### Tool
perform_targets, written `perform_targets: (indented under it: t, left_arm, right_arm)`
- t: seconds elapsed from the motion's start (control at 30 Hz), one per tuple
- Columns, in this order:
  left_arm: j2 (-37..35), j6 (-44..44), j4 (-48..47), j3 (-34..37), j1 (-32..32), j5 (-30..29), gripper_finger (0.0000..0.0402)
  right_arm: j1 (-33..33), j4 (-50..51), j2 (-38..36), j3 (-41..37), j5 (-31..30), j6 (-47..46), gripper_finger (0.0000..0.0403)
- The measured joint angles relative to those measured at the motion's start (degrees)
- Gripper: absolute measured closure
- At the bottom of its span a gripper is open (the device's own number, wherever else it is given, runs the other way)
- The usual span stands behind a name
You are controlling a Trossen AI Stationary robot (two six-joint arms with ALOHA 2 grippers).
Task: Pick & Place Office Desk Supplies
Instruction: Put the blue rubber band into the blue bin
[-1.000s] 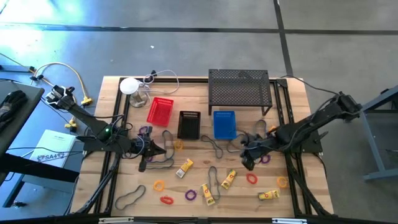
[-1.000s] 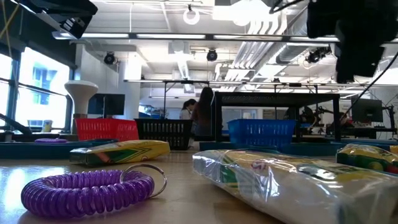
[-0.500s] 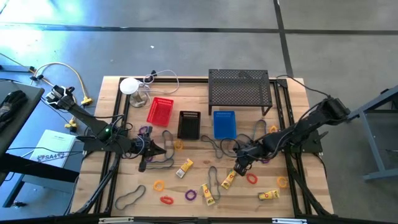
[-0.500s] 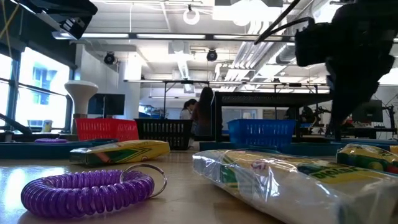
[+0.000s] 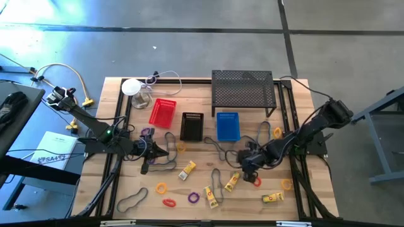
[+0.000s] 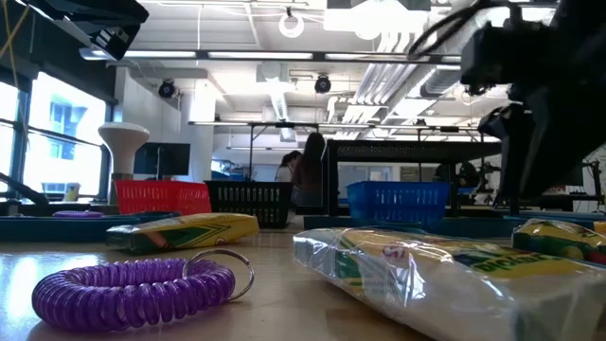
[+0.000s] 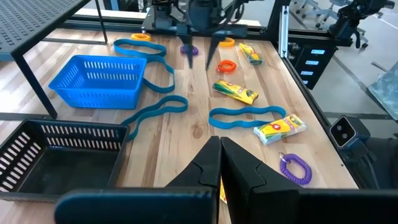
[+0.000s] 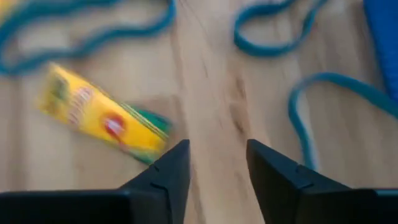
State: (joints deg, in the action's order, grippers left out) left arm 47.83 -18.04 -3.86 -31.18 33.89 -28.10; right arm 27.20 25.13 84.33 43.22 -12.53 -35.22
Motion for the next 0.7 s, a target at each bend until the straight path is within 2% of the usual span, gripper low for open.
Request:
perform_targets:
  t: [0.17,0.43,0.57,0.7]
  left_arm:
    - [0.0,0.0,0.3,0.0,0.0,-0.13,0.0401]
    - [0.02,0.02,1.38,0.0,0.0,-0.13,0.0401]
    - [0.02,0.04,1.36,0.0,0.0,-0.11,0.0401]
    - [0.02,0.07,1.3,0.0,0.0,-0.09,0.0401]
  right_arm:
    - [-0.09,2.15,0.02,0.0,-4.13,-0.49,0.0255]
    - [-1.62,1.99,0.02,-0.01,-3.3,-0.67,0.0285]
    - [-3.54,-0.91,0.02,0.0,-0.85,-0.52,0.0294]
    - [-4.1,-4.27,0.02,0.0,-2.39,-0.75,0.0294]
